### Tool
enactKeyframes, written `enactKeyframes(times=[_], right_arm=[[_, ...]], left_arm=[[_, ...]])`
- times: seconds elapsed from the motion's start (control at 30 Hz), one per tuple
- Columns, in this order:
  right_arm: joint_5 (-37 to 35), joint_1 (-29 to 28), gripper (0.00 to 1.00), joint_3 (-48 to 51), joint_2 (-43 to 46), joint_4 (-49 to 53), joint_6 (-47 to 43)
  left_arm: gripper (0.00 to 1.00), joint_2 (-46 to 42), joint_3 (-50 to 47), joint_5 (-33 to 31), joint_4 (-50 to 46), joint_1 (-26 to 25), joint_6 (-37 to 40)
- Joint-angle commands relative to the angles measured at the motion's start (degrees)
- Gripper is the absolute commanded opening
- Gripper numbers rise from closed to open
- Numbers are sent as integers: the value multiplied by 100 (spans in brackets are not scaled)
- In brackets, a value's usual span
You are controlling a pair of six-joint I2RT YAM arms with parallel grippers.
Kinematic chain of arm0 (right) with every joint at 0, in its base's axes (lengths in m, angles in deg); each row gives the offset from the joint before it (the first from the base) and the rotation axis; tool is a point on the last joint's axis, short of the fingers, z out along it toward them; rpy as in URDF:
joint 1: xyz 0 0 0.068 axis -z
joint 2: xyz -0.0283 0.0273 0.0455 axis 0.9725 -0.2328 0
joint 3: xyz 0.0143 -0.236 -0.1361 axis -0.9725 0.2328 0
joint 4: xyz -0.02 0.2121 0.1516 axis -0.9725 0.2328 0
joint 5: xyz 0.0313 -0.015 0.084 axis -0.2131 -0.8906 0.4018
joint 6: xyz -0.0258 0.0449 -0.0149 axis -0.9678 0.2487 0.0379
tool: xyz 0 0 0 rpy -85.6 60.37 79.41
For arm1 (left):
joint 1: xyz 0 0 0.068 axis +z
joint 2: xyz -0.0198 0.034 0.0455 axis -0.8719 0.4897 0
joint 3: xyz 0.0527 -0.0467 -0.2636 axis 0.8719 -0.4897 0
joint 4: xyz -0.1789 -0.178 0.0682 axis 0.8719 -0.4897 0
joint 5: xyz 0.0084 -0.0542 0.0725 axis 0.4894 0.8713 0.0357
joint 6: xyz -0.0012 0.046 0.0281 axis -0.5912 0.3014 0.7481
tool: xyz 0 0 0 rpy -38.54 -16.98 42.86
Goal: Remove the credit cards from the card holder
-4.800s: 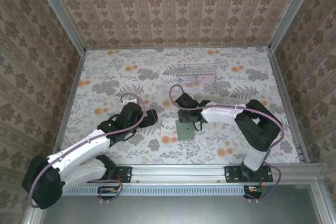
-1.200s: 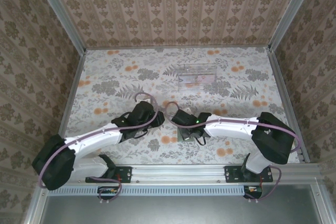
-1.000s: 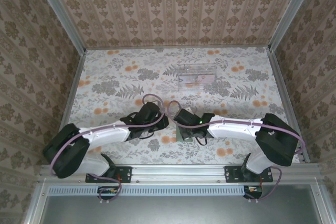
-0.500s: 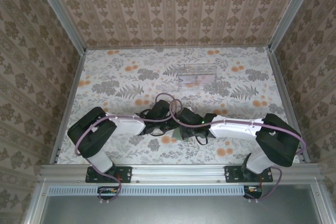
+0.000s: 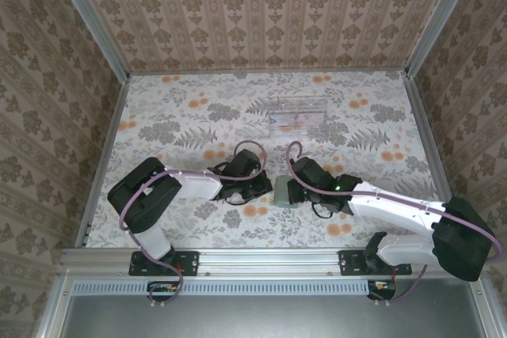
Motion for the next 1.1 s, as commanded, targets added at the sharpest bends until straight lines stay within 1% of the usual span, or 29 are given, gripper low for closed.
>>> enactKeyframes(times=[0.0,0.1,0.23,0.3,0.37,0.5,0.7,0.77,0.9,1.07], right_arm=[[107,102,0,148,158,97,86],[110,133,0,209,167,8,90],[274,146,0,239,-123,-248,150],[353,139,0,227,-323,-371,175],[415,139,0,247,-470,-498,188],[473,140,0,256,-647,-625,200],[434,141,0,278,-615,-604,201],[441,139,0,291,-605,-600,200],[437,139,0,330,-522,-565,200],[418,303,0,538,7,-503,191]], left_arm=[[0,133,-9,-120,-520,22,22],[0,-113,-15,-184,-527,15,131],[2,-658,113,-513,-900,-73,485],[0,-814,155,-455,-790,-138,607],[0,-861,163,-260,-451,-194,648],[0,-588,331,177,143,-286,652],[0,140,613,636,372,-331,418],[0,345,711,655,180,-326,342],[0,569,941,262,-1070,-315,362],[0,606,680,197,-1117,-165,173]])
